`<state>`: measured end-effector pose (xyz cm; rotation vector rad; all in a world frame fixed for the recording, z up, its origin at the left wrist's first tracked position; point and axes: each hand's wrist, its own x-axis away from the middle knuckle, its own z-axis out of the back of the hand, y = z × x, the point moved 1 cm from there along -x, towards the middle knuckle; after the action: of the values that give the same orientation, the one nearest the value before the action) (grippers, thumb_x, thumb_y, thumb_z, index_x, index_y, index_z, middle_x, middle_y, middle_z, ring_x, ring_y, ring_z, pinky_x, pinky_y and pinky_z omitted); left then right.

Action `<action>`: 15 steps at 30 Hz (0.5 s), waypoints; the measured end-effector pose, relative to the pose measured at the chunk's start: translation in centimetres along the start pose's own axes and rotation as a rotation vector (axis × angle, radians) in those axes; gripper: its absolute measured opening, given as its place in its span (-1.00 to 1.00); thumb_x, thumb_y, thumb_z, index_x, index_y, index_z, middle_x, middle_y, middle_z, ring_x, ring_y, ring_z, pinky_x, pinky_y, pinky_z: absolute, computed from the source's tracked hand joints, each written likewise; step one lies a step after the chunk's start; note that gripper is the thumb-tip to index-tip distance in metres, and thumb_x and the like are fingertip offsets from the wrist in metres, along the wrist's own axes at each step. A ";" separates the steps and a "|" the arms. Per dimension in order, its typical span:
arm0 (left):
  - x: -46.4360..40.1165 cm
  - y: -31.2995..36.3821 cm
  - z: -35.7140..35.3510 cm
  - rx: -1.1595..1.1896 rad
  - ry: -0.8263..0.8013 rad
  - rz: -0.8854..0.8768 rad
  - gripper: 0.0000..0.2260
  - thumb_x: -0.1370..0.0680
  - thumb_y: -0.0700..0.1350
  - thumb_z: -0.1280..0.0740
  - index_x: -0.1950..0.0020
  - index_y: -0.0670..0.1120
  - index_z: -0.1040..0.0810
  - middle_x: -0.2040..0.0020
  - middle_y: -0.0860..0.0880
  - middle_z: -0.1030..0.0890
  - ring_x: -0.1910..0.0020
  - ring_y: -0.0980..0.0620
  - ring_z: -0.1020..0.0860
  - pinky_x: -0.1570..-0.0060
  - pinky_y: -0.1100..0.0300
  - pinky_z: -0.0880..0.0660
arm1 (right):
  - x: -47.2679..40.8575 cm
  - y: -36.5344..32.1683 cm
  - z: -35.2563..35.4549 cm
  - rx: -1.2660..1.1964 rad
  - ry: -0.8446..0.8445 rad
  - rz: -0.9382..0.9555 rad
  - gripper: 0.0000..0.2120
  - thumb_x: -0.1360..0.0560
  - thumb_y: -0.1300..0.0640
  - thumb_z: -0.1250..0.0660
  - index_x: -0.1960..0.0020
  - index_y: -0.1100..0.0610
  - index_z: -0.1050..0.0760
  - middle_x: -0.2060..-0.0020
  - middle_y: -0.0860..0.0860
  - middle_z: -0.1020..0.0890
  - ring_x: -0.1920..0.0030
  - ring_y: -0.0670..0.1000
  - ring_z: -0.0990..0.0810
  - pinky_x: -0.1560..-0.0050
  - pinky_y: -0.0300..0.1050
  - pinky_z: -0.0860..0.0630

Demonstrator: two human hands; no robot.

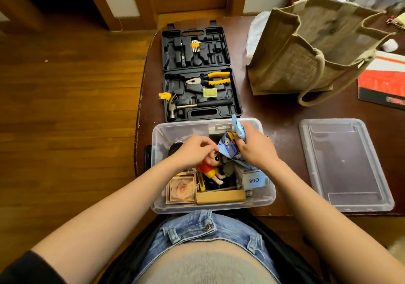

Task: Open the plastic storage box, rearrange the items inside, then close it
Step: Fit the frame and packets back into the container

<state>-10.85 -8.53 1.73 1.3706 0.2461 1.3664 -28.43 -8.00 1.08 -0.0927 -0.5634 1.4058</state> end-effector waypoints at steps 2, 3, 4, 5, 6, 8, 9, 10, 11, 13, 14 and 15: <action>-0.4 1.2 -0.9 0.085 -0.058 0.076 -0.82 -0.62 -0.20 -0.19 -0.07 -0.22 -0.56 0.24 -0.08 -0.61 0.53 0.16 -0.49 0.58 0.40 -0.32 | 0.1 0.3 0.2 -0.045 0.006 0.009 -0.73 -0.58 0.04 -0.12 -0.24 0.09 -0.35 0.04 0.14 -0.60 0.14 0.21 -0.51 0.24 -0.06 -0.32; -0.7 1.6 -1.5 0.075 -0.084 0.124 -0.81 -0.63 -0.17 -0.19 -0.10 -0.23 -0.55 0.17 -0.12 -0.65 0.55 0.15 -0.47 0.58 0.38 -0.32 | 0.2 0.5 0.3 -0.067 0.009 0.016 -0.74 -0.58 0.06 -0.11 -0.23 0.09 -0.36 0.06 0.14 -0.60 0.16 0.20 -0.50 0.24 -0.06 -0.30; -1.1 1.9 -1.9 0.052 -0.097 0.170 -0.79 -0.63 -0.13 -0.19 -0.11 -0.22 -0.53 0.10 -0.16 -0.67 0.58 0.15 -0.43 0.58 0.37 -0.31 | 0.4 0.6 0.4 -0.083 0.009 0.023 -0.75 -0.58 0.06 -0.11 -0.22 0.10 -0.36 0.09 0.13 -0.59 0.16 0.20 -0.50 0.24 -0.07 -0.29; -1.5 2.2 -2.3 0.042 -0.092 0.214 -0.78 -0.63 -0.09 -0.19 -0.10 -0.22 -0.51 0.05 -0.19 -0.67 0.63 0.16 -0.39 0.59 0.38 -0.29 | 0.5 0.6 0.3 -0.094 0.011 0.030 -0.75 -0.58 0.07 -0.12 -0.22 0.10 -0.36 0.11 0.12 -0.58 0.15 0.20 -0.51 0.24 -0.08 -0.27; -1.9 2.4 -2.6 0.047 -0.077 0.253 -0.76 -0.63 -0.05 -0.18 -0.09 -0.22 -0.49 0.05 -0.20 -0.67 0.67 0.16 -0.35 0.60 0.39 -0.27 | 0.7 0.6 0.3 -0.104 0.015 0.033 -0.75 -0.58 0.08 -0.12 -0.22 0.11 -0.36 0.11 0.12 -0.58 0.14 0.21 -0.52 0.25 -0.08 -0.26; -2.7 2.7 -3.0 0.055 -0.052 0.315 -0.71 -0.63 0.00 -0.18 -0.07 -0.24 -0.47 0.17 -0.20 -0.64 0.72 0.15 -0.30 0.63 0.41 -0.26 | 1.0 0.6 0.2 -0.121 0.033 0.033 -0.75 -0.58 0.08 -0.13 -0.23 0.12 -0.36 0.06 0.14 -0.59 0.14 0.21 -0.51 0.24 -0.08 -0.26; -3.0 2.9 -3.2 0.036 -0.059 0.335 -0.71 -0.62 0.01 -0.19 -0.04 -0.24 -0.46 0.22 -0.19 -0.62 0.73 0.15 -0.29 0.63 0.41 -0.26 | 1.1 0.6 0.2 -0.134 0.038 0.029 -0.74 -0.59 0.08 -0.13 -0.24 0.12 -0.36 0.04 0.15 -0.60 0.12 0.22 -0.52 0.24 -0.07 -0.27; -3.2 2.9 -3.4 0.010 -0.077 0.343 -0.71 -0.62 0.01 -0.21 0.04 -0.23 -0.45 0.25 -0.18 -0.61 0.73 0.15 -0.29 0.62 0.41 -0.27 | 1.2 0.5 0.2 -0.149 0.042 0.026 -0.74 -0.59 0.08 -0.13 -0.25 0.12 -0.36 0.03 0.15 -0.60 0.11 0.22 -0.52 0.24 -0.07 -0.28; -3.4 3.0 -3.6 -0.011 -0.097 0.342 -0.72 -0.60 0.02 -0.23 0.12 -0.20 -0.42 0.27 -0.18 -0.60 0.72 0.14 -0.30 0.62 0.41 -0.28 | 1.3 0.5 0.2 -0.164 0.046 0.024 -0.74 -0.59 0.08 -0.12 -0.24 0.12 -0.37 0.05 0.14 -0.60 0.13 0.21 -0.52 0.24 -0.07 -0.28; -3.6 2.8 -4.3 -0.011 -0.106 0.346 -0.72 -0.57 0.02 -0.27 0.18 -0.17 -0.39 0.30 -0.16 -0.61 0.67 0.12 -0.32 0.61 0.40 -0.29 | 1.3 0.4 0.2 -0.191 0.048 0.020 -0.78 -0.59 0.09 -0.12 -0.19 0.12 -0.37 0.11 0.13 -0.59 0.21 0.14 -0.45 0.26 -0.07 -0.26; -3.8 2.6 -4.6 0.017 -0.094 0.356 -0.73 -0.56 0.01 -0.30 0.18 -0.17 -0.41 0.31 -0.14 -0.61 0.66 0.12 -0.33 0.60 0.40 -0.29 | 1.3 0.4 0.2 -0.205 0.044 0.013 -0.82 -0.59 0.09 -0.11 -0.14 0.12 -0.37 0.16 0.12 -0.57 0.23 0.13 -0.43 0.26 -0.07 -0.26; -3.9 2.2 -5.0 0.053 -0.075 0.373 -0.73 -0.55 0.01 -0.32 0.17 -0.18 -0.43 0.33 -0.12 -0.60 0.65 0.13 -0.34 0.59 0.38 -0.32 | 1.2 0.5 0.2 -0.219 0.042 0.005 -0.86 -0.60 0.08 -0.11 -0.08 0.11 -0.36 0.21 0.10 -0.55 0.24 0.12 -0.42 0.27 -0.07 -0.25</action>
<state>-17.13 -9.65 -0.20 1.5632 -0.0273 1.6172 -28.84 -6.79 1.46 -0.2983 -0.6817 1.3402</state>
